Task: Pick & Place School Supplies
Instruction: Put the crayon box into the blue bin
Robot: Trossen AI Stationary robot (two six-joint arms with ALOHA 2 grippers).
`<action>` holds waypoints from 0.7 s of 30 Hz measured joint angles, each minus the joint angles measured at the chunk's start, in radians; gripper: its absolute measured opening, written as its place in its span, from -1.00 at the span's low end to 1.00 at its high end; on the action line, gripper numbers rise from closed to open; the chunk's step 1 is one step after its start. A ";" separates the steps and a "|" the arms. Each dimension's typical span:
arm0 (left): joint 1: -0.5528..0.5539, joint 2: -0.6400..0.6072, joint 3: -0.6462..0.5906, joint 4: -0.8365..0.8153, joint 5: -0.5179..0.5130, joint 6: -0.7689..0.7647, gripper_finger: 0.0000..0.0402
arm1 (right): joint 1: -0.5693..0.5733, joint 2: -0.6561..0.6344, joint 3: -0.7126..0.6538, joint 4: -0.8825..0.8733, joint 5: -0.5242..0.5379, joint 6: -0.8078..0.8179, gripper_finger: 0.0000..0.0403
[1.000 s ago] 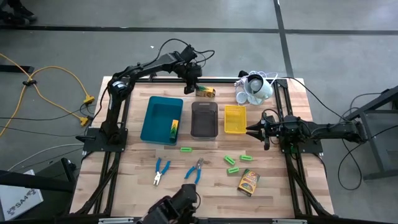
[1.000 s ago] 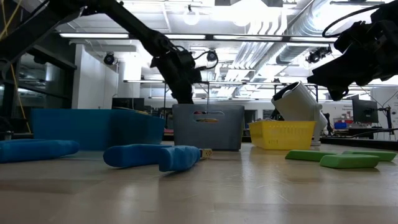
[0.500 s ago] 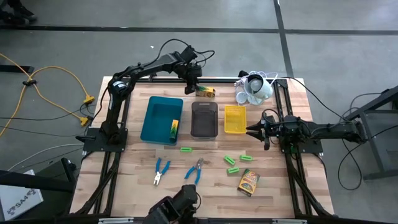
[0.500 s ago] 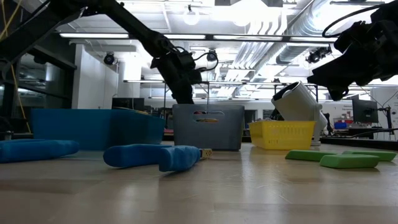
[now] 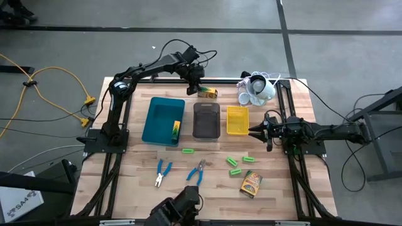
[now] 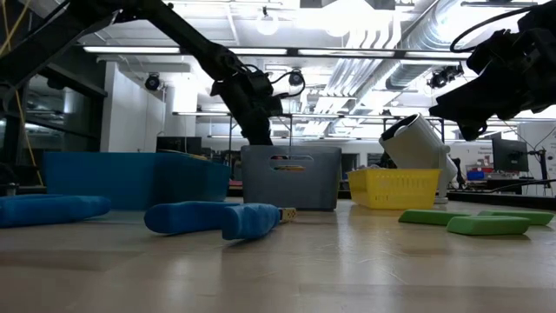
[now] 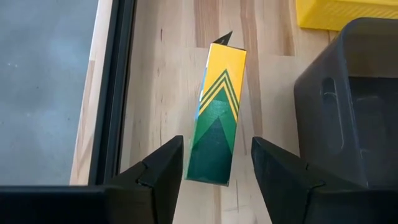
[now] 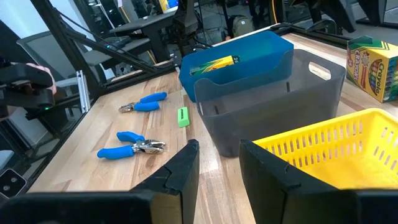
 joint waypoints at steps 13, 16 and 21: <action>0.013 0.022 -0.001 0.013 0.023 0.027 0.12 | 0.000 0.000 0.000 0.000 0.000 0.000 -0.47; 0.017 0.037 -0.001 0.023 0.033 0.027 0.12 | 0.000 0.000 0.000 0.000 0.000 0.000 -0.48; 0.018 0.055 -0.002 0.020 0.039 0.029 0.12 | 0.000 0.000 0.000 0.000 0.000 0.000 -0.47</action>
